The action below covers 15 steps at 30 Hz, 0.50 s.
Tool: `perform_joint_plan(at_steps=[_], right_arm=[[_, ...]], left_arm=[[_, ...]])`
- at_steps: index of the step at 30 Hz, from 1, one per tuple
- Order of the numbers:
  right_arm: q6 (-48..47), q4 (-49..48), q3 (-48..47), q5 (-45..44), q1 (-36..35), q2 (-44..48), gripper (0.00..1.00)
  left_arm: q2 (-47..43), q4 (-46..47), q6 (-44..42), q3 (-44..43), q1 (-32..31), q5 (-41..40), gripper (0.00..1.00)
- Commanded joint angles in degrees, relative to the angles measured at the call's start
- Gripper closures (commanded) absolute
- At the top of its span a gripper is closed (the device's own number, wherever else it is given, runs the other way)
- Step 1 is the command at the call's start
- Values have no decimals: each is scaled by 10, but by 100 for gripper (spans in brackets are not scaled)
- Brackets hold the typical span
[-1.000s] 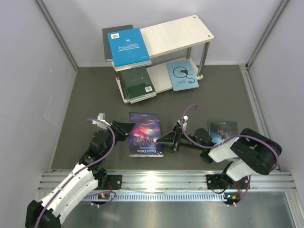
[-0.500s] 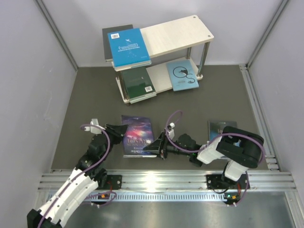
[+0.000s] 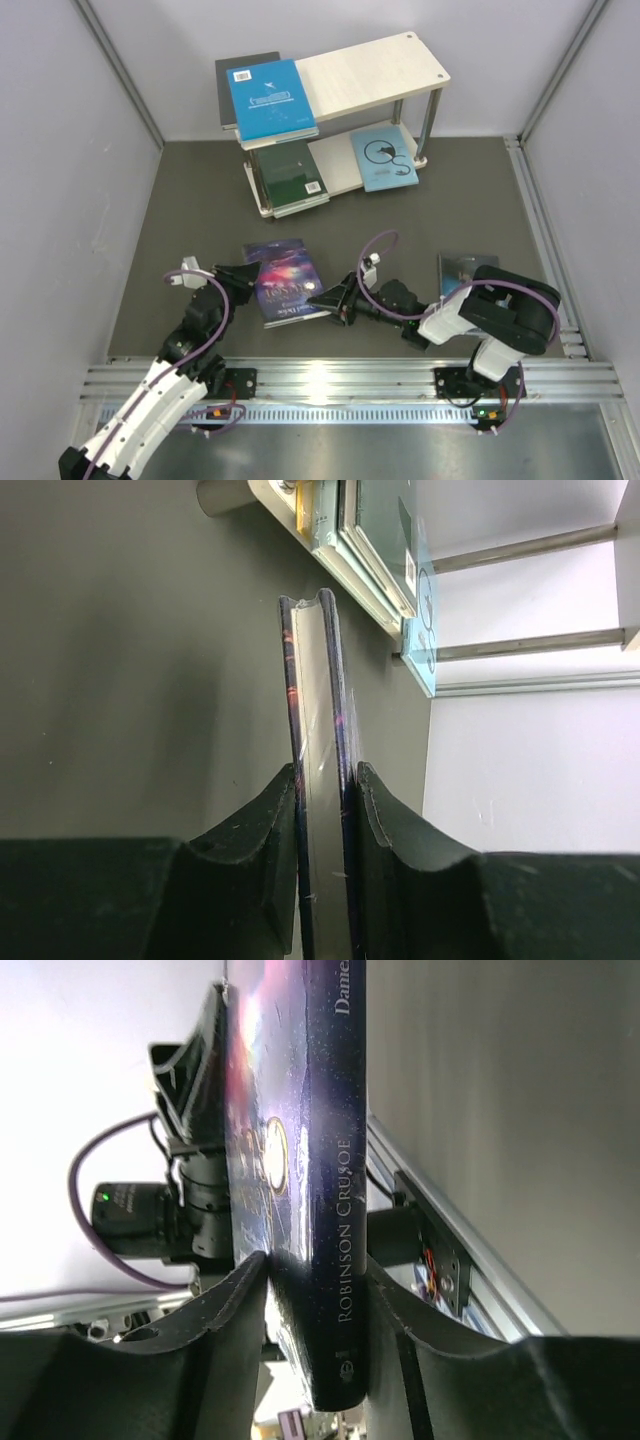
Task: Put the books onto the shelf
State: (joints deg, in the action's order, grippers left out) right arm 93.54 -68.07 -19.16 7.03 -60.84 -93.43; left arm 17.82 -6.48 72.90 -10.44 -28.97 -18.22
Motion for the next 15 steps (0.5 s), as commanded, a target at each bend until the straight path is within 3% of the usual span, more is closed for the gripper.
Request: perform_joint_plan(at_steps=[1,15], right_arm=[[-10,-167,-19,-32,32,40,63],[-31,-164,-116,-32,58,19,58]], left_arm=[[-6,-6,-17,10,1,-16,100],[-12,9,25,53,-25,4,100]])
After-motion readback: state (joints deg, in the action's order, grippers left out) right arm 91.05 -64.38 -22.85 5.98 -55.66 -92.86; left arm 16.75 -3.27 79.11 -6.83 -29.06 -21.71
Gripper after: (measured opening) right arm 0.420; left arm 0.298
